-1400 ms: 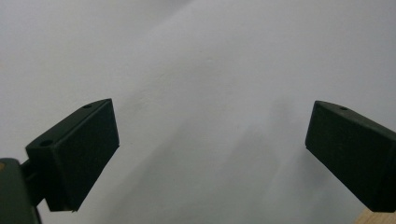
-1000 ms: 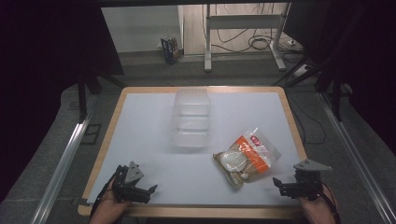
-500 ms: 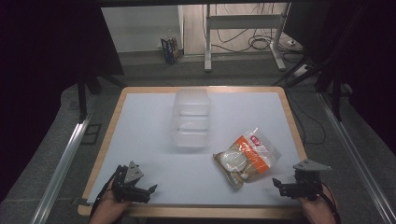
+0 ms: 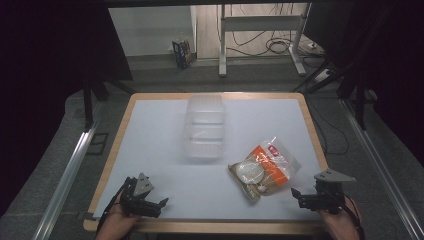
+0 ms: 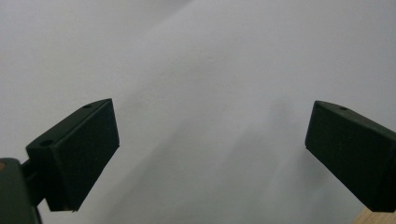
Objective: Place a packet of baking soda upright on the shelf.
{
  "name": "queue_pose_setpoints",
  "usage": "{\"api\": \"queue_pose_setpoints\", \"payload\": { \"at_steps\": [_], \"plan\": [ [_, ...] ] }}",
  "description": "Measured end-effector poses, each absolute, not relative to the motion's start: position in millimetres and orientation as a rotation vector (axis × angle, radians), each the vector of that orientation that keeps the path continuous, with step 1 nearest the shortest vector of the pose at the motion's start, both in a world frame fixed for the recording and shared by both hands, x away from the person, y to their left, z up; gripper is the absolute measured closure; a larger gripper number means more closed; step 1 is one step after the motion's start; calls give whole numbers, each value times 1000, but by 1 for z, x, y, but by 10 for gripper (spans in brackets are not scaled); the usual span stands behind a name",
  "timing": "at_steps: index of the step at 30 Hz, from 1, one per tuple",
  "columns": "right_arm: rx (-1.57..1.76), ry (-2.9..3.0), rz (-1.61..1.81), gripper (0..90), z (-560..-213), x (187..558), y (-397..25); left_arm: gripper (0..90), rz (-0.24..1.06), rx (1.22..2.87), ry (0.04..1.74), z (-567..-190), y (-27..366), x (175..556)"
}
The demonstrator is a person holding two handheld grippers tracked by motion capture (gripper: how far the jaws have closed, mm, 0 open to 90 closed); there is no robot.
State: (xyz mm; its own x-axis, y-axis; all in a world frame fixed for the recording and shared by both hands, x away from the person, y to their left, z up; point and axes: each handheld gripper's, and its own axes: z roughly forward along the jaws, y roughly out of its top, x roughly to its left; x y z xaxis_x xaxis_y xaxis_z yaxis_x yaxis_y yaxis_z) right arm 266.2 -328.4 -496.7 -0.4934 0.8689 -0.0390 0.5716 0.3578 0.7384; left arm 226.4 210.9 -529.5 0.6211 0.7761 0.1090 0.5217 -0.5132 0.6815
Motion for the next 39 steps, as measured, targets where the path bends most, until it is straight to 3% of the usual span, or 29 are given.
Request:
{"api": "queue_pose_setpoints", "payload": {
  "at_steps": [19,39],
  "plan": [
    [1217,2211,947,10,-487,279,-317,29,538,2234,1018,-530,211,227],
    [1219,2254,918,206,-477,297,-305,29,543,2244,1019,-530,209,227]
  ]
}}
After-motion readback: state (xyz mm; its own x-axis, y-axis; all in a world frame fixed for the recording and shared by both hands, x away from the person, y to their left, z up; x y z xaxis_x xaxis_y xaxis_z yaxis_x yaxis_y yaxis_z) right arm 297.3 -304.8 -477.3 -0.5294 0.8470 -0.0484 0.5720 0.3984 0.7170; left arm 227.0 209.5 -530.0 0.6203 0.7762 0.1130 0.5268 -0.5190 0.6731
